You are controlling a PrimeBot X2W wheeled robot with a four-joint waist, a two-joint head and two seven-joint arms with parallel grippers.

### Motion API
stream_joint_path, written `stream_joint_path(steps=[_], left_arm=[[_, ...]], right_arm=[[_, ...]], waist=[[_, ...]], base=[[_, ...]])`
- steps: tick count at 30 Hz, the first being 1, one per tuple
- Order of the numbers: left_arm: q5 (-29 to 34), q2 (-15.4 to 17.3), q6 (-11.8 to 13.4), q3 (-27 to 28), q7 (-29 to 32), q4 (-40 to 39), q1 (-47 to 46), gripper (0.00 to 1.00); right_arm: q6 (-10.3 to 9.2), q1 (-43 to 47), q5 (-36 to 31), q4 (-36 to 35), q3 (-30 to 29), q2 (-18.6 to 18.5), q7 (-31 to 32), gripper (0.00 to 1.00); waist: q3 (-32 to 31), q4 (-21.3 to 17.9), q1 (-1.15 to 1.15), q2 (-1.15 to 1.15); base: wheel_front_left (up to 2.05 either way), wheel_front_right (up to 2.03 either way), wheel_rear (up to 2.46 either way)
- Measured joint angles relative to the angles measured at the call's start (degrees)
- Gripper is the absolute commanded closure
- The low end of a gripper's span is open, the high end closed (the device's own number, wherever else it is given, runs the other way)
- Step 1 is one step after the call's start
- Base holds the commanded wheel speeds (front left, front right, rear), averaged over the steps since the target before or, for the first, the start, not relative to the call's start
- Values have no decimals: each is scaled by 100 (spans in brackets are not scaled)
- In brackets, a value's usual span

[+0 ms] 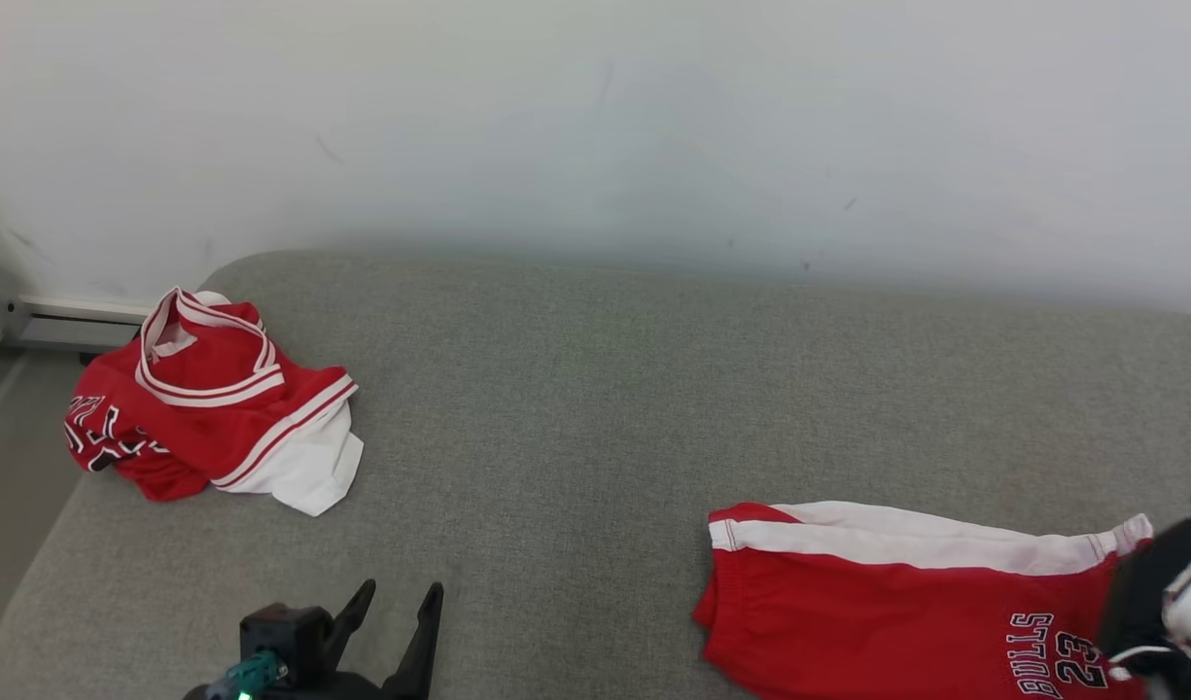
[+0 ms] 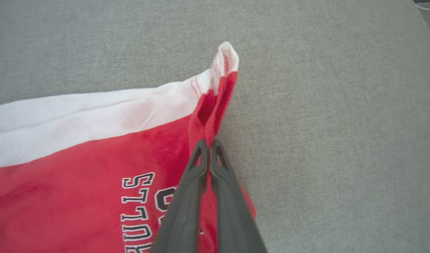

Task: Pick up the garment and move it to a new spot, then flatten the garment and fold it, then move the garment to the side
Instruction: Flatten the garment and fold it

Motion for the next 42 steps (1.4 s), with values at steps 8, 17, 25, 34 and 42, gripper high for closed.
stream_joint_path(steps=[8,17,25,34,42], left_arm=[[-3,-59,0,-30,-1,66,61,0],[-9,-62,-5,-35,-9,88,64,0],[-8,-100,-5,-63,-9,92,50,0],[-2,-146,-56,-149,9,131,-74,0],[5,-199,-108,-213,13,190,-149,0]], right_arm=[[365,94,-181,-1112,836,543,289,100],[534,70,-292,-2045,1537,1042,649,100],[503,-298,-288,-2049,1831,1463,955,100],[324,-475,-240,-1697,2090,1575,1103,100],[175,-710,-63,-1459,2245,1585,1101,100]], waist=[[-82,-64,0,0],[-101,-102,0,0],[-53,-91,0,0],[14,20,0,0],[50,138,0,0]], base=[[0,0,0],[0,0,0],[0,0,0],[0,0,0],[0,0,0]])
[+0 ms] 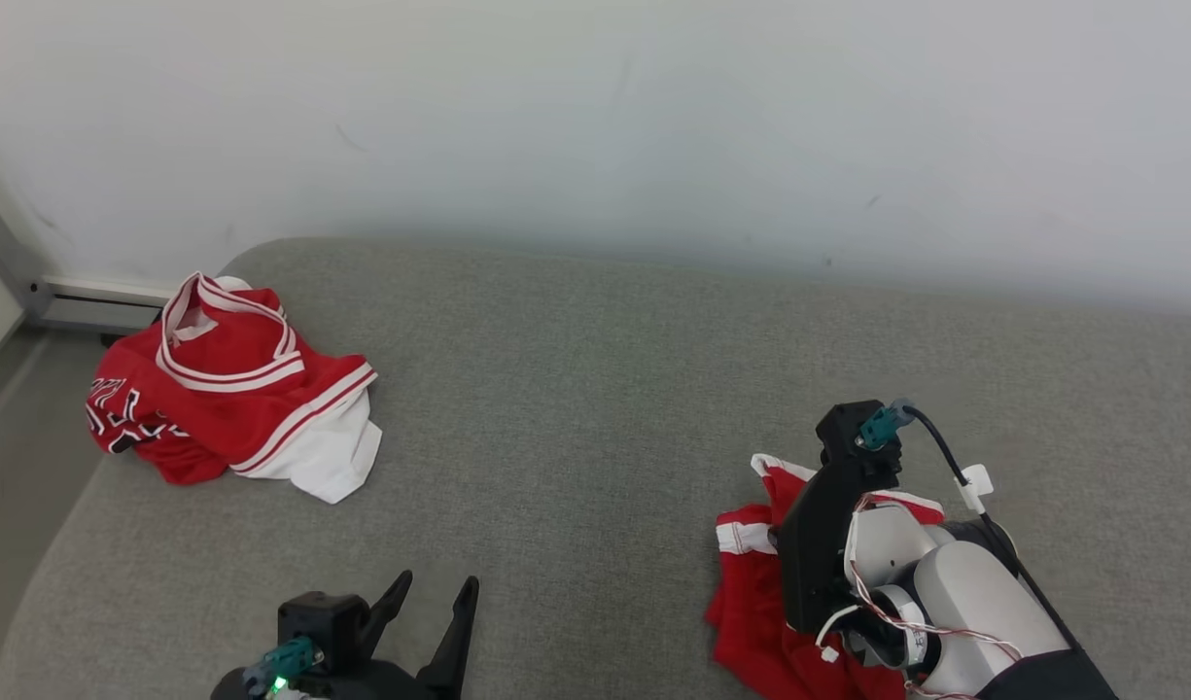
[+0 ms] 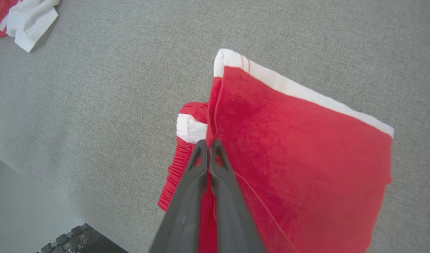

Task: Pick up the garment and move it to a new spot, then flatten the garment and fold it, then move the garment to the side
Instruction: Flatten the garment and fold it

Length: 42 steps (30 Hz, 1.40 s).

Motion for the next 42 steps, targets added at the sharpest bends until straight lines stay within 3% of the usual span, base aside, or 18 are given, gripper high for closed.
stream_joint_path(steps=[16,17,18,27,35,42], left_arm=[[0,2,-44,11,2,93,-55,0],[0,3,-44,11,-2,98,-55,0],[0,3,-44,12,-3,101,-55,0],[-5,27,-44,71,-52,134,-42,0],[-10,69,-37,121,-122,141,119,0],[-9,67,-34,123,-137,100,117,0]], right_arm=[[-210,-328,590,498,754,0,-212,100],[-233,-330,608,520,768,-1,-226,83],[-249,-331,630,535,788,-1,-263,0],[-277,-338,610,467,547,-16,-456,0],[-302,311,313,24,41,-776,-560,0],[-304,659,287,-29,-325,-912,-612,0]], waist=[[45,207,0,0],[45,212,0,0],[45,216,0,0],[10,165,0,0],[-98,-69,0,0],[-114,-238,0,0]], base=[[0,0,0],[0,0,0],[0,0,0],[0,0,0],[0,0,0],[0,0,0]])
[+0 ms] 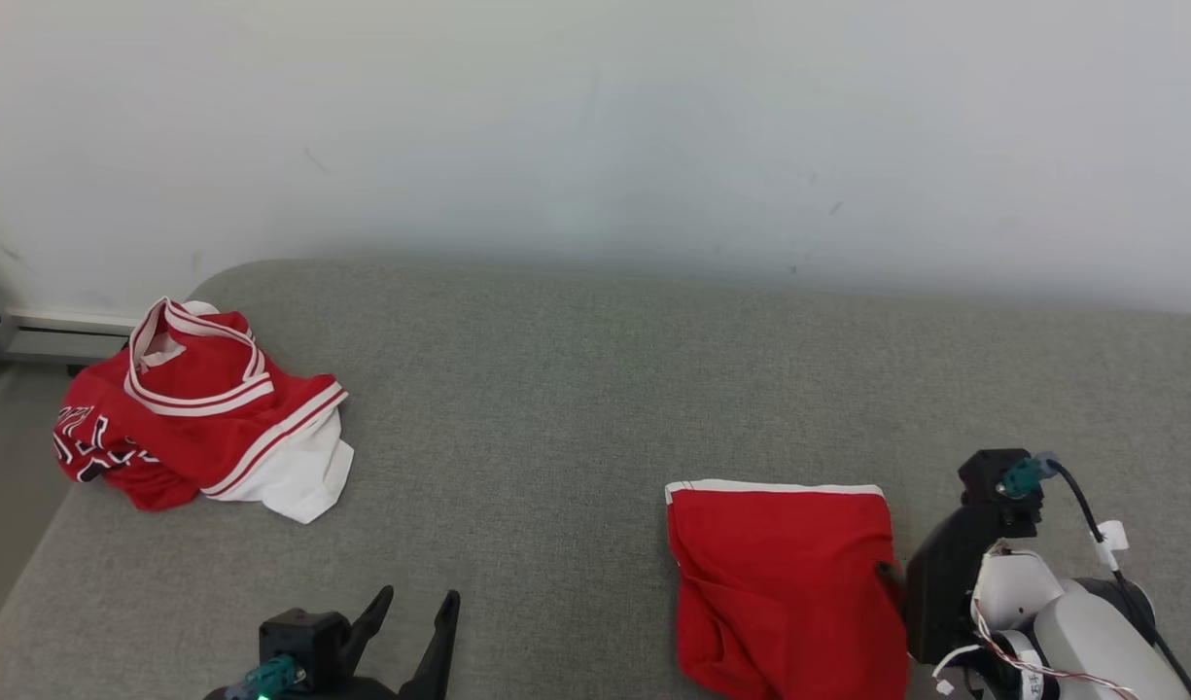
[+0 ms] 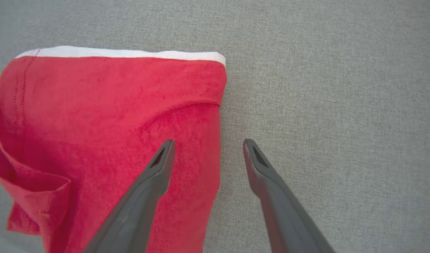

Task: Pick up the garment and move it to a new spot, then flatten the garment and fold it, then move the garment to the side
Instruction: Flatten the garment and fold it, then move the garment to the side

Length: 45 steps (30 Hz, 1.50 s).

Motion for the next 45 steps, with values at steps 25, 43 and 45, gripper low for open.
stream_joint_path(steps=[25,43,45], left_arm=[[52,-9,-10,-119,111,-137,-249,0],[51,-14,-10,-90,102,-12,-296,0],[51,-13,-10,-93,100,-2,-278,0]], right_arm=[[-1,-38,0,709,-759,407,-104,0],[7,-205,-268,661,-846,-176,-178,100],[7,-216,-315,579,-892,-326,-194,100]], waist=[[543,438,0,0],[483,439,1,0],[435,409,0,0]], base=[[0,0,0],[0,0,0],[0,0,0]])
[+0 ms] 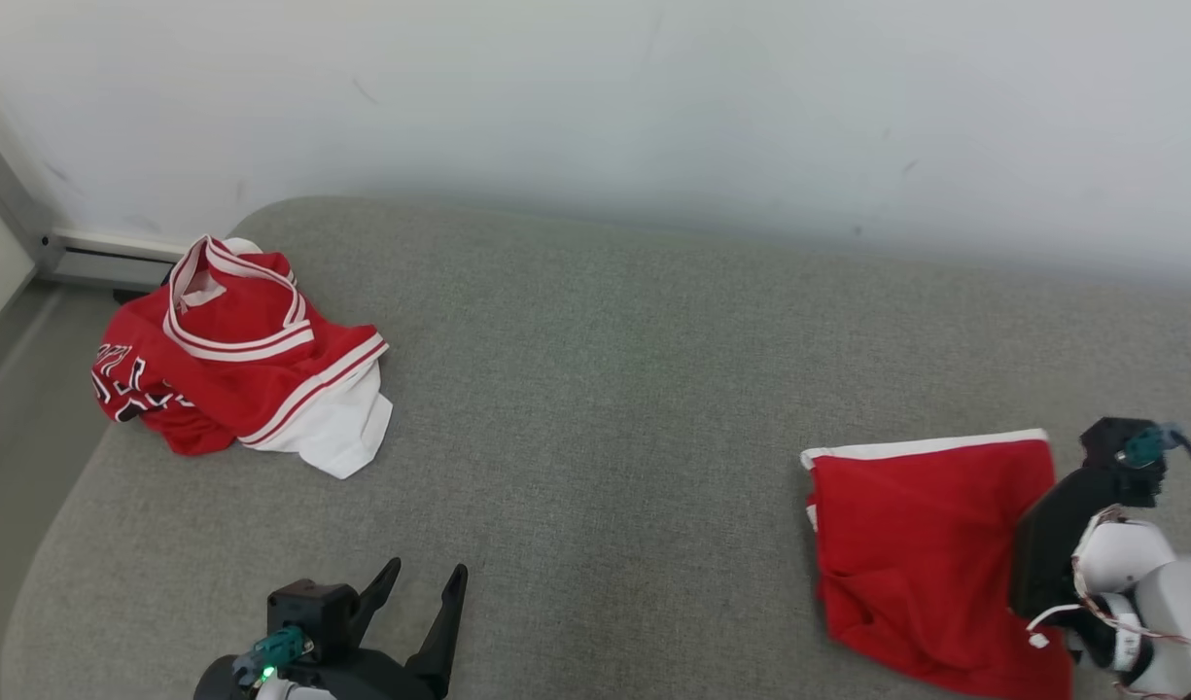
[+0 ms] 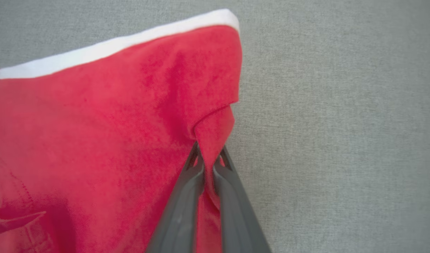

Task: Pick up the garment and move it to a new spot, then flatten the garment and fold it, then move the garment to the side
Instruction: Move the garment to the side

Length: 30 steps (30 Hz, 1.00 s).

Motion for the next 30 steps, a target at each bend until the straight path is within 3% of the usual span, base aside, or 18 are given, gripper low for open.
stream_joint_path(steps=[12,21,25,30], left_arm=[[-1,51,0,-4,-25,-8,77,0],[1,89,0,-29,-24,-120,138,0],[13,120,-1,-40,-12,-193,131,0],[60,163,-3,-43,18,-247,97,0]], right_arm=[[8,59,-38,-142,-302,-647,111,100],[348,-5,-38,34,-548,-1436,200,100],[557,-171,-37,142,-587,-1653,119,100],[653,-244,-37,278,-675,-1790,-26,100]], waist=[[-171,-153,-1,0],[-130,-258,-1,0],[-35,-265,-1,0],[114,-247,0,0]], base=[[0,0,0],[0,0,0],[0,0,0],[0,0,0]])
